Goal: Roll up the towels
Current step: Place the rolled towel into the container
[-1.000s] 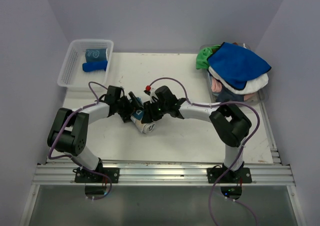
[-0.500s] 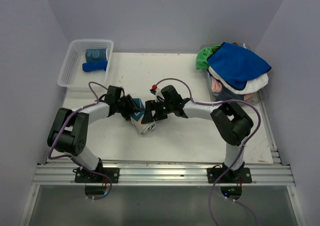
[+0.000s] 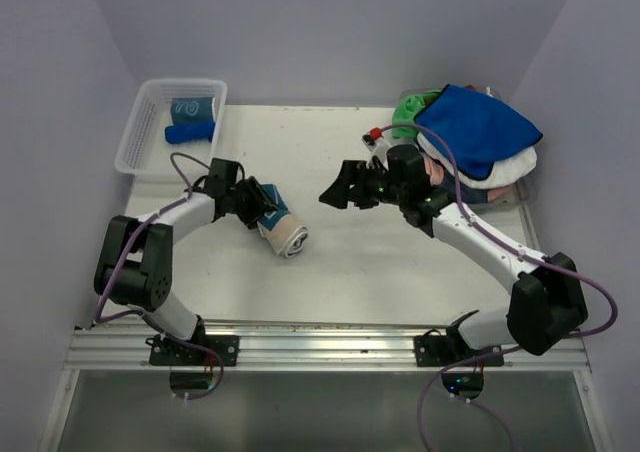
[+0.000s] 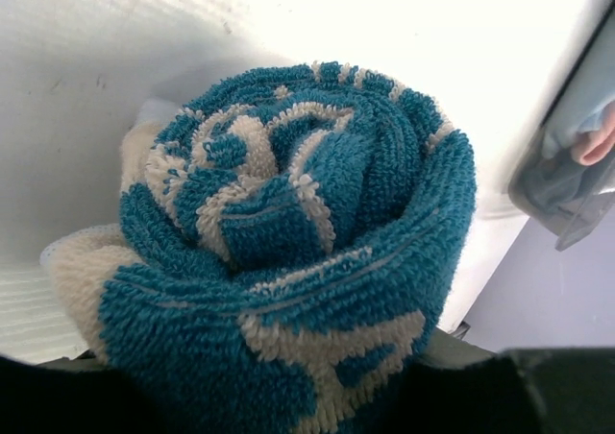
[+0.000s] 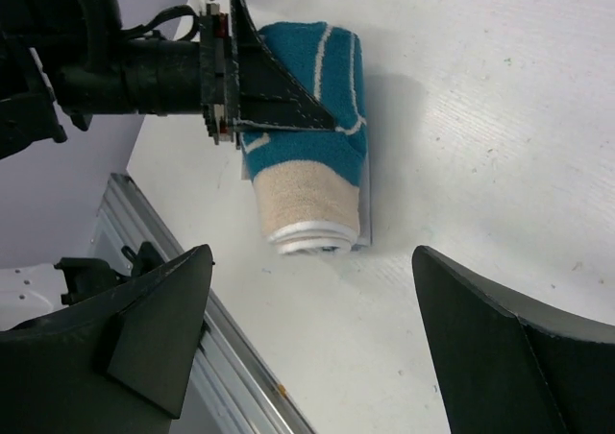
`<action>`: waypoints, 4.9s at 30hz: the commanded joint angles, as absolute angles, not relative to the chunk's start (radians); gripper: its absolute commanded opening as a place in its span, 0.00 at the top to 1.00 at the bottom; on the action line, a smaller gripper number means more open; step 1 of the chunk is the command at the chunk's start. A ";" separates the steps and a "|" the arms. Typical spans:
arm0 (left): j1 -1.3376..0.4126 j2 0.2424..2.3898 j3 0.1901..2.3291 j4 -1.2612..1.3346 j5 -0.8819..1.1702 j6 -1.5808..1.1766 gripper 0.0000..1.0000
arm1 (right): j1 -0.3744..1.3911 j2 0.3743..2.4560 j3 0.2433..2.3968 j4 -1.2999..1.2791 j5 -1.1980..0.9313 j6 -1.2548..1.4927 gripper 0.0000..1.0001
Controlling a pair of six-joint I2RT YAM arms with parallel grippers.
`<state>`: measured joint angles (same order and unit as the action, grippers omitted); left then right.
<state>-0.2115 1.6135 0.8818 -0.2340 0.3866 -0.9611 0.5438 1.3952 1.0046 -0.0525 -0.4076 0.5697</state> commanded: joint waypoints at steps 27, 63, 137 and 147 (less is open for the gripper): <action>0.334 1.845 1.749 -0.344 0.235 -1.057 0.67 | 0.495 1.393 1.029 -0.255 -0.264 0.526 0.11; 0.337 2.355 1.919 -0.390 0.181 -1.069 0.23 | 0.492 1.554 1.137 -0.282 -0.311 0.538 0.11; 0.259 1.934 1.841 -0.723 0.028 -0.692 0.00 | 0.497 1.470 1.077 -0.218 -0.345 0.561 0.11; 0.253 2.083 1.802 -0.555 0.005 -0.687 0.00 | 0.497 1.440 1.065 -0.235 -0.331 0.554 0.11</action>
